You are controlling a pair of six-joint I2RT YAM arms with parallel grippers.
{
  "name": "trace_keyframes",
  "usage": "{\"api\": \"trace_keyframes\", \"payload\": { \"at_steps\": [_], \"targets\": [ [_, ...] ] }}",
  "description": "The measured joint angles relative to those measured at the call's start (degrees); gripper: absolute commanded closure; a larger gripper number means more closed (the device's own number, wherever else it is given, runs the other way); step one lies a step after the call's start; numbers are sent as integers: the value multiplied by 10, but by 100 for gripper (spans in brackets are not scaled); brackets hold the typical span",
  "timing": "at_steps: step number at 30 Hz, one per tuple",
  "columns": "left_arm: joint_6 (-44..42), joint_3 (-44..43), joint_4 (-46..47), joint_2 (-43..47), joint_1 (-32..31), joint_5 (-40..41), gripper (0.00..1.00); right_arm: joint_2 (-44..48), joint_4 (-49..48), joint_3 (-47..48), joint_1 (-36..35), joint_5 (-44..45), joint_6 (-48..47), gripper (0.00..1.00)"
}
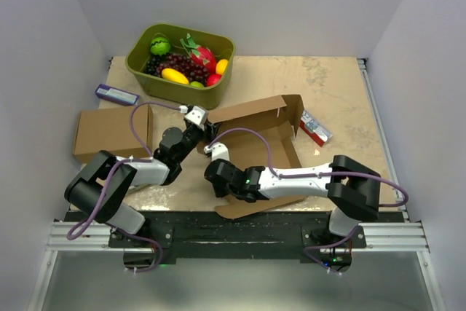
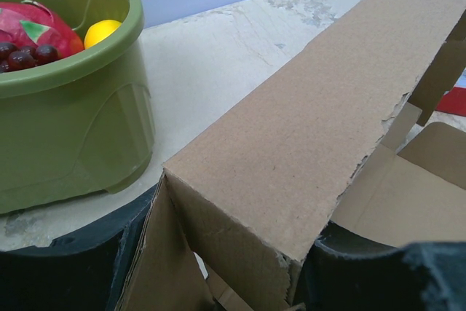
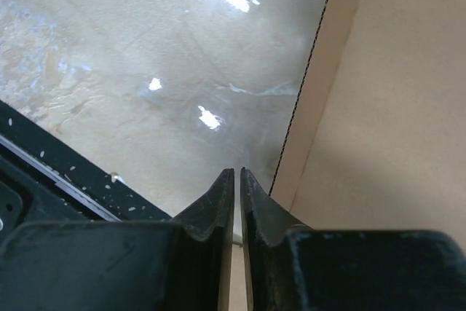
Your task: Fold the paper box
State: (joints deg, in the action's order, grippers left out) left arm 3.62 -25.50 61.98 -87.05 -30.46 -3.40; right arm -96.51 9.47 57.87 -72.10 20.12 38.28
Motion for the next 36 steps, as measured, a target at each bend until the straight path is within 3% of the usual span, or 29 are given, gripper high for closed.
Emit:
{"api": "trace_keyframes", "payload": {
  "at_steps": [8, 26, 36],
  "targets": [
    [0, 0, 0, 0, 0, 0, 73, 31, -9, -42, 25, -3, 30, 94],
    [0, 0, 1, 0, 0, -1, 73, 89, -150, -182, 122, -82, 115, 96],
    [2, 0, 5, 0, -1, -5, 73, 46, -179, -198, 143, -96, 155, 96]
  ]
}}
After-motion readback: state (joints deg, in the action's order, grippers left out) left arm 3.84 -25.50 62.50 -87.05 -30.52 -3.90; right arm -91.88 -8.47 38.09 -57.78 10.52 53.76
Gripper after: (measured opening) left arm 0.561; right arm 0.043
